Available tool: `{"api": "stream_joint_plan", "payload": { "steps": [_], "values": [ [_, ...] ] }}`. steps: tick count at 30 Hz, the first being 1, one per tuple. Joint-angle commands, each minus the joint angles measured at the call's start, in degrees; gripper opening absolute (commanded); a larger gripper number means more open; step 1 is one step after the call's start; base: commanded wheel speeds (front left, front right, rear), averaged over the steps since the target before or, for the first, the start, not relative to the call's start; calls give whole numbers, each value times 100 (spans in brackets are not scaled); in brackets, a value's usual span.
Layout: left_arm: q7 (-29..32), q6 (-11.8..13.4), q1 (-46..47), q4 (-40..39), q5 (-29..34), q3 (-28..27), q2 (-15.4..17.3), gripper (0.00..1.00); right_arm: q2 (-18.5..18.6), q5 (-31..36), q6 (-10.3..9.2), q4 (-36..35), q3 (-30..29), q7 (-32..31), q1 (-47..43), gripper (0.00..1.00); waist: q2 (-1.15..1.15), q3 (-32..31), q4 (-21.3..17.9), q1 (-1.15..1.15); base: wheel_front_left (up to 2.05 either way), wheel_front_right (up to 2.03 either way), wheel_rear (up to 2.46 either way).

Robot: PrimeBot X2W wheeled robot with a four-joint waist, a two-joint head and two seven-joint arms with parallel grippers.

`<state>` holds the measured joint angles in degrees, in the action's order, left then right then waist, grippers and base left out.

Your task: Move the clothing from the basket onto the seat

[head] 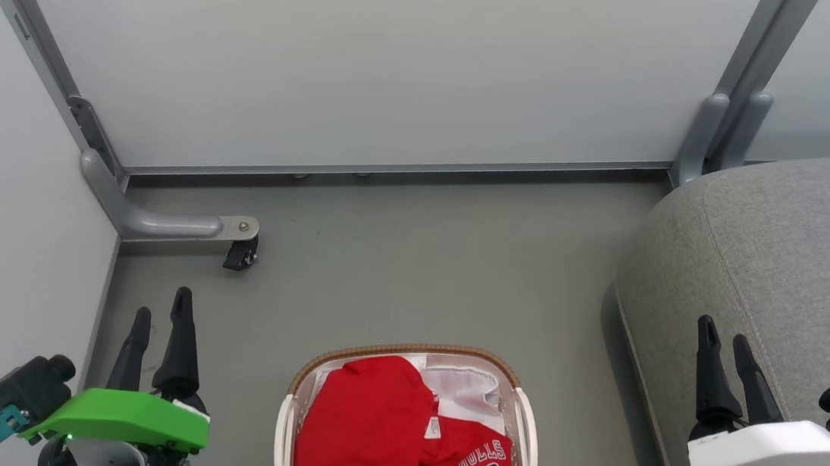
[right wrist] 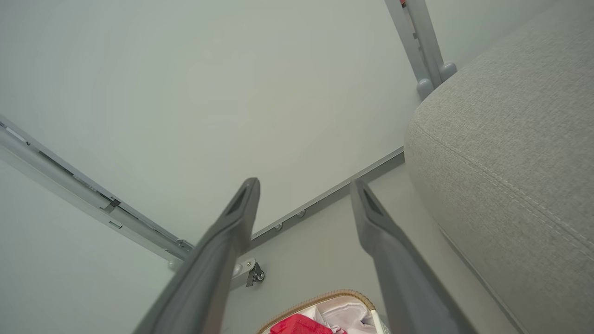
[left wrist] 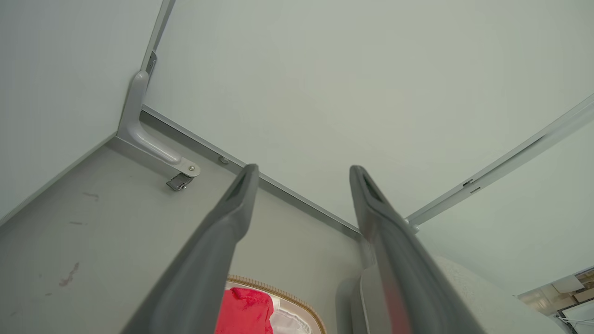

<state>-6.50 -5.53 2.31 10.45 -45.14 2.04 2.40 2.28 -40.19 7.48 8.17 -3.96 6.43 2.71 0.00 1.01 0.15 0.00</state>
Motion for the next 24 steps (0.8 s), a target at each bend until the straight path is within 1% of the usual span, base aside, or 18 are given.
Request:
{"api": "stream_joint_plan", "payload": {
  "steps": [1,10,24],
  "values": [
    [-56,10,-20,-32,224,22,40,100,41,183,2,-32,10,62,-43,100,0,2,3,0,0,0,0],
    [-194,13,-60,192,837,139,44,100,46,889,2,68,82,203,-69,100,0,10,12,0,0,0,0],
    [-396,-2,-40,504,1557,269,51,100,55,1753,2,132,95,404,-114,100,0,39,36,0,0,0,0]
  ]
}}
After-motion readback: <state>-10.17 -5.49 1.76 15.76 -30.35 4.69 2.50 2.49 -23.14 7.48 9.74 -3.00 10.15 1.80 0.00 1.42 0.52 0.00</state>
